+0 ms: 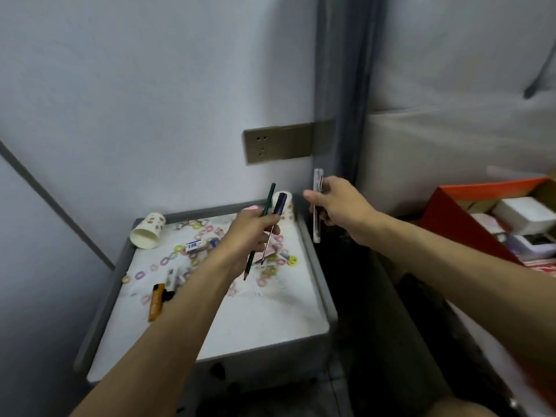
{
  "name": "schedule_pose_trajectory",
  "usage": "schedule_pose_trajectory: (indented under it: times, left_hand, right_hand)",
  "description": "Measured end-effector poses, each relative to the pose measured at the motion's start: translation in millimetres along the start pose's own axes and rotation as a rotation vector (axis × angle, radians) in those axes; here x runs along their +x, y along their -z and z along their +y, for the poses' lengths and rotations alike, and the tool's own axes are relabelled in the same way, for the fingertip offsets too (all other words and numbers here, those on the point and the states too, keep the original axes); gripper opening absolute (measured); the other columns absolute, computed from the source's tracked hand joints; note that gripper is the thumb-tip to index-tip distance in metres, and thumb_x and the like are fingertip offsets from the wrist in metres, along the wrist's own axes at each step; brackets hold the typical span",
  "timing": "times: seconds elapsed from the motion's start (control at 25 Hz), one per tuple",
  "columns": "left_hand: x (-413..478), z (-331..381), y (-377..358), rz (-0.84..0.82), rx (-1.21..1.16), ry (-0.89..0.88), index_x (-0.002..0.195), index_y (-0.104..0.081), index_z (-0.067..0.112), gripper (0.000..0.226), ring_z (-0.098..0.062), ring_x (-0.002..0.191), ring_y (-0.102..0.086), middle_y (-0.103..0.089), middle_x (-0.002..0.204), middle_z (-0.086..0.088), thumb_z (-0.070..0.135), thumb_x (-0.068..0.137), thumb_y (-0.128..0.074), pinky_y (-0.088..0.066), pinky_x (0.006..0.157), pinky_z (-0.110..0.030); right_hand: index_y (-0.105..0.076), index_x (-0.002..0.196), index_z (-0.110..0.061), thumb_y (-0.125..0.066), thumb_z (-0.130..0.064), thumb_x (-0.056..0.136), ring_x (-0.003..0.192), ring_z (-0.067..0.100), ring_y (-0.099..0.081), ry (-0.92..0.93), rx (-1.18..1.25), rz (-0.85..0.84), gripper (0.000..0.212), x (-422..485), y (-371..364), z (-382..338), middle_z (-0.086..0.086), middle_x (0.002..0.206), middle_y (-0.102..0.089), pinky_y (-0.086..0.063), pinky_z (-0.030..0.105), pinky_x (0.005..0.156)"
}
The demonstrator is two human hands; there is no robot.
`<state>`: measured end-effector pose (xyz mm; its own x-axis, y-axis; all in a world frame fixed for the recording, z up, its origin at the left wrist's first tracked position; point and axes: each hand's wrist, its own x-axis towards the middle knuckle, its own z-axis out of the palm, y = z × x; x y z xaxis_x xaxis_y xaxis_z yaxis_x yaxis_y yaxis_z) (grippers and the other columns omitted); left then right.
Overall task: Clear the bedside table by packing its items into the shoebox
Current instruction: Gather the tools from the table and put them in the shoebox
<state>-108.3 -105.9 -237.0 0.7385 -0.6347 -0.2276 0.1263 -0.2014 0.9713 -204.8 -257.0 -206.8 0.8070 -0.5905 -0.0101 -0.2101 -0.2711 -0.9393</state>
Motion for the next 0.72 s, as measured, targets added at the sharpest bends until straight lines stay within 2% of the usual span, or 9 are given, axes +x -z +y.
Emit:
schedule_pose_trajectory:
  times: [0.08,0.16,0.36,0.44,0.52,0.64,0.72]
  left_hand:
    - [-6.2,29.0,-52.3,-0.125,-0.020,-0.059,0.086,-0.057,0.009,0.010,-0.006,0.045,-0.029,-0.056,0.065,-0.003,0.008,0.096,-0.057,-0.019,0.038,-0.016]
    - [-12.5,53.8,-109.2,-0.231,-0.040,-0.093,0.082,-0.055,0.008,0.015,-0.005,0.044,-0.030,-0.057,0.064,-0.005,0.005,0.096,-0.056,-0.019,0.036,-0.014]
    - [-21.7,94.4,-247.5,-0.421,-0.050,-0.156,0.082,-0.053,0.004,0.015,-0.004,0.042,-0.031,-0.056,0.068,-0.009,0.000,0.096,-0.055,-0.021,0.033,-0.013]
    - [-22.4,99.1,-293.7,-0.498,-0.012,-0.132,0.081,-0.054,0.004,0.015,-0.003,0.041,-0.031,-0.057,0.068,-0.010,-0.001,0.094,-0.057,-0.021,0.032,-0.013]
    - [-21.0,99.2,-327.1,-0.564,0.026,-0.096,0.079,-0.056,0.003,0.015,-0.002,0.038,-0.031,-0.059,0.065,-0.009,-0.001,0.093,-0.059,-0.021,0.032,-0.013]
    - [-13.9,95.8,-362.7,-0.627,0.104,-0.054,0.080,-0.057,-0.001,0.014,-0.003,0.036,-0.029,-0.060,0.052,-0.005,0.003,0.094,-0.060,-0.020,0.032,-0.013]
    - [-5.7,92.2,-380.2,-0.642,0.192,-0.040,0.084,-0.059,-0.004,0.014,-0.004,0.034,-0.030,-0.060,0.051,-0.006,0.006,0.093,-0.063,-0.021,0.033,-0.014]
  right_hand:
    - [-0.055,0.073,-0.015,-0.055,-0.022,0.097,0.038,0.005,-0.046,0.052,-0.001,0.042,0.026,-28.1,63.9,-15.0,-0.002,0.058,-0.062,-0.038,0.019,0.037]
    - [-0.054,0.073,-0.013,-0.049,-0.022,0.100,0.034,0.005,-0.044,0.019,0.024,0.115,0.029,-53.4,129.3,-16.4,-0.003,0.053,-0.063,-0.032,0.015,0.033]
    - [-0.053,0.073,-0.007,-0.049,-0.014,0.094,0.037,0.014,-0.044,-0.236,0.213,0.343,0.023,-103.4,265.8,23.6,0.006,0.054,-0.062,-0.028,0.020,0.038]
    - [-0.052,0.078,-0.009,-0.048,-0.014,0.091,0.040,0.014,-0.043,-0.343,0.269,0.358,0.015,-118.4,297.7,44.7,0.007,0.058,-0.063,-0.027,0.024,0.041]
    - [-0.052,0.087,-0.011,-0.047,-0.015,0.091,0.044,0.012,-0.042,-0.381,0.298,0.321,0.008,-126.3,314.1,61.1,0.006,0.060,-0.063,-0.030,0.022,0.039]
    - [-0.053,0.097,-0.006,-0.048,-0.016,0.094,0.054,0.014,-0.045,-0.424,0.259,0.278,0.011,-128.8,329.4,83.6,0.012,0.075,-0.059,-0.034,0.021,0.044]
    - [-0.055,0.099,-0.006,-0.052,-0.018,0.094,0.060,0.016,-0.047,-0.431,0.303,0.272,0.014,-126.8,336.5,98.3,0.010,0.074,-0.059,-0.034,0.025,0.052]
